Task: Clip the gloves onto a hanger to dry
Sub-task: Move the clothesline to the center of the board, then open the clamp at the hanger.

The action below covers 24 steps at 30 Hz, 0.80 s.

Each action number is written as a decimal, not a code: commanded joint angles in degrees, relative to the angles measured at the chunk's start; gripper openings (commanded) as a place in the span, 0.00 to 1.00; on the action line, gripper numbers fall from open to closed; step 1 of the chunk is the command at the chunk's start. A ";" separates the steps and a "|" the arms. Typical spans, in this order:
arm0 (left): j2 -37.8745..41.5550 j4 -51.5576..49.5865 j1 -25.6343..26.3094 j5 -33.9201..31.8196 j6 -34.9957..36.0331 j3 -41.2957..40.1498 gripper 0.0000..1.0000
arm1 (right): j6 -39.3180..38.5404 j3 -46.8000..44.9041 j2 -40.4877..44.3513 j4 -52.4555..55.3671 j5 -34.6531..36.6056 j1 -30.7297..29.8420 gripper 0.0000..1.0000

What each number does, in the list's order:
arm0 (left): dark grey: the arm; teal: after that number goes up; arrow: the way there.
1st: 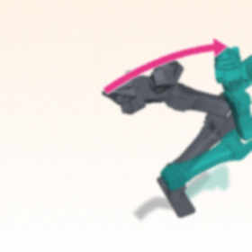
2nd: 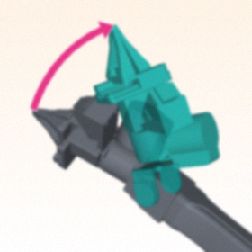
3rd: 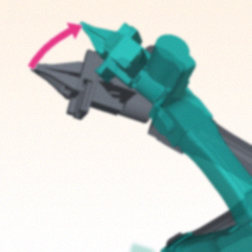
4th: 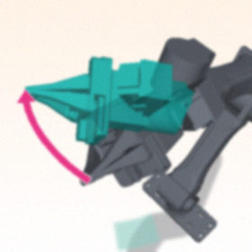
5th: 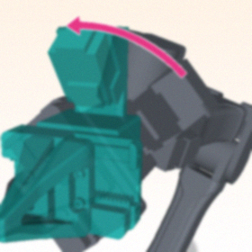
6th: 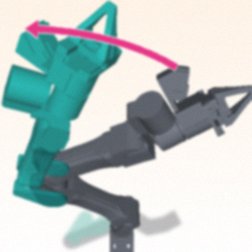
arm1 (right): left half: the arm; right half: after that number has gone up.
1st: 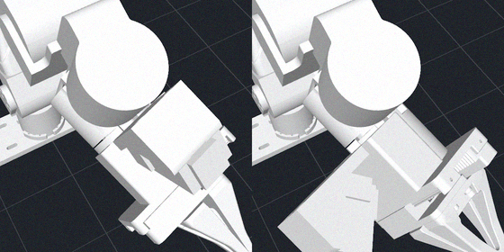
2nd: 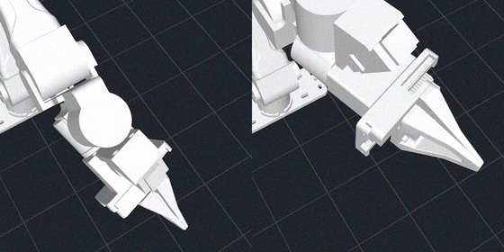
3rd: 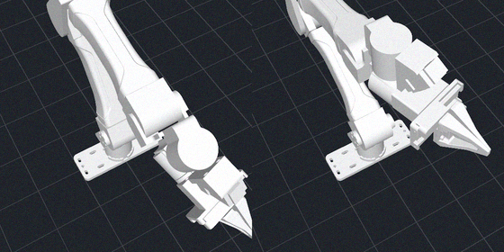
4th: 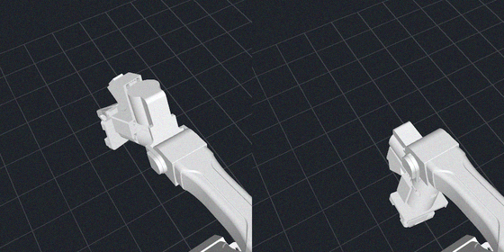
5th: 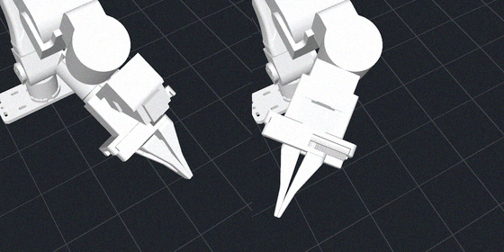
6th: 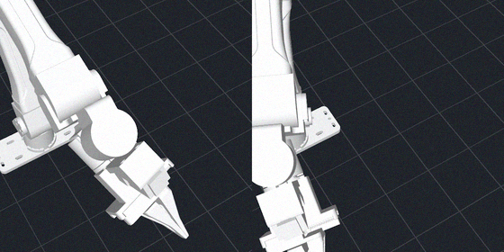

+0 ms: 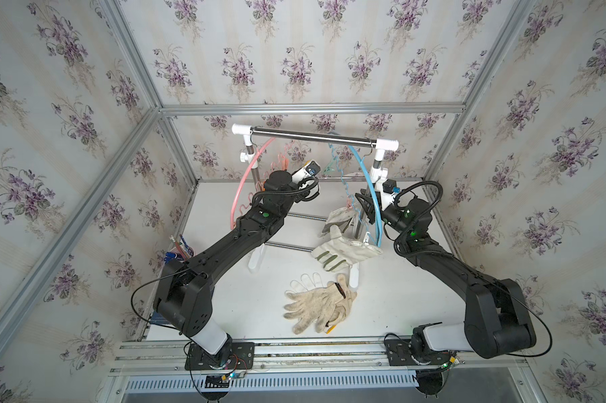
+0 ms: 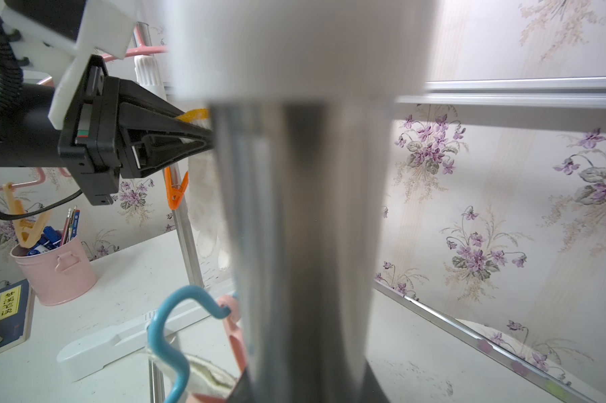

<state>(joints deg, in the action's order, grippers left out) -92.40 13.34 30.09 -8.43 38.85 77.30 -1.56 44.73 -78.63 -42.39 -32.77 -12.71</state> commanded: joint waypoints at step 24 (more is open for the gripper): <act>-9.27 -0.79 -2.29 5.74 -8.45 7.87 0.00 | 3.62 -9.77 23.60 11.97 35.63 1.42 0.64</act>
<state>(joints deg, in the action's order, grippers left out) -101.10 10.55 28.23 -2.87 33.06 84.09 0.08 35.03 -55.59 -30.52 -6.22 -11.99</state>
